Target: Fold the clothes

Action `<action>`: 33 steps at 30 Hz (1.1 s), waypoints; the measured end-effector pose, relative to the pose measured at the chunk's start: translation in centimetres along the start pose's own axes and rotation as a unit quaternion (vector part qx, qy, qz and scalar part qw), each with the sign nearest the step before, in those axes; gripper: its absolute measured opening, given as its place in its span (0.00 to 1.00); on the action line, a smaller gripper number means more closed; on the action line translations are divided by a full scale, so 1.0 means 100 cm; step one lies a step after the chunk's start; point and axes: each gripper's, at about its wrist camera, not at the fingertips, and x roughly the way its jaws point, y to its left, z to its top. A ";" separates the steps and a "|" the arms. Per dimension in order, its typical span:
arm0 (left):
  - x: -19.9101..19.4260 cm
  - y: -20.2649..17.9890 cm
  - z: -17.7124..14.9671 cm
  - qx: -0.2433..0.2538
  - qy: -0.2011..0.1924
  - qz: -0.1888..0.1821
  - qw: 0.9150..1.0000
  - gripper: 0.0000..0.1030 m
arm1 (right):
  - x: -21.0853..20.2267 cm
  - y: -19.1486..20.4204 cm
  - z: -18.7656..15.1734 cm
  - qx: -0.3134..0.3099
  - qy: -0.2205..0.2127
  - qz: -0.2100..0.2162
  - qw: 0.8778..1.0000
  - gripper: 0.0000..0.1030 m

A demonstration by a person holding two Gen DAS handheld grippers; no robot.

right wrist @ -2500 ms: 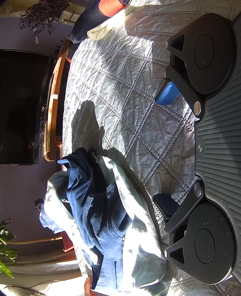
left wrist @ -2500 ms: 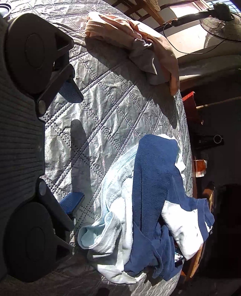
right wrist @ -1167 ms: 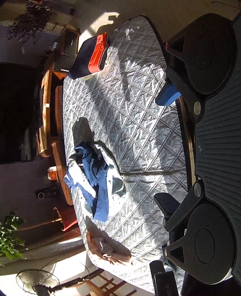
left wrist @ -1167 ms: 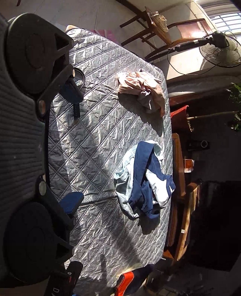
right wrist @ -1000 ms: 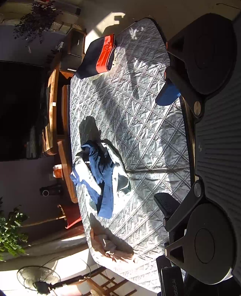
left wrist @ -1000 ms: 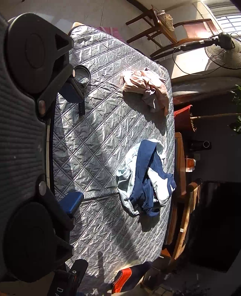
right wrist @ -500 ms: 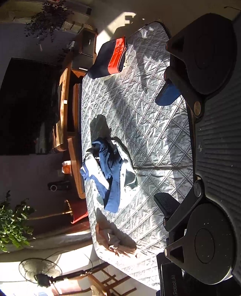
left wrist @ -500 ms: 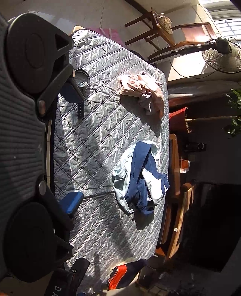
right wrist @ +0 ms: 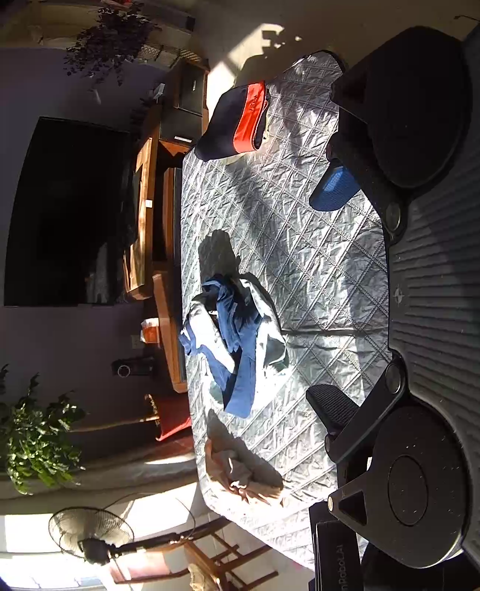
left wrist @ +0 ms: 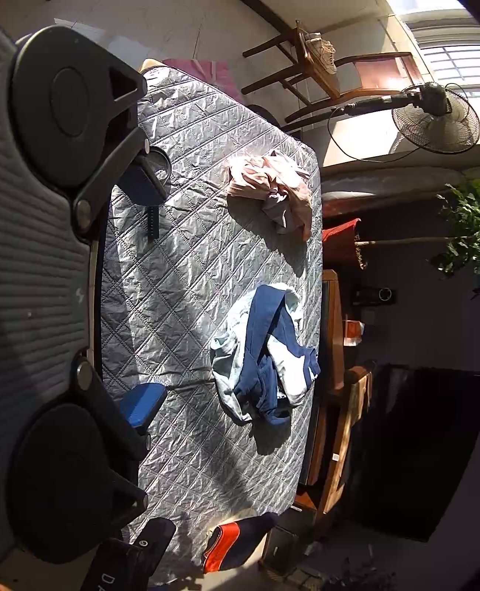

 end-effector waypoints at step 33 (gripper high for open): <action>0.016 -0.002 -0.007 -0.001 0.018 -0.017 1.000 0.99 | 0.014 0.001 -0.004 -0.003 0.019 0.002 1.000 0.98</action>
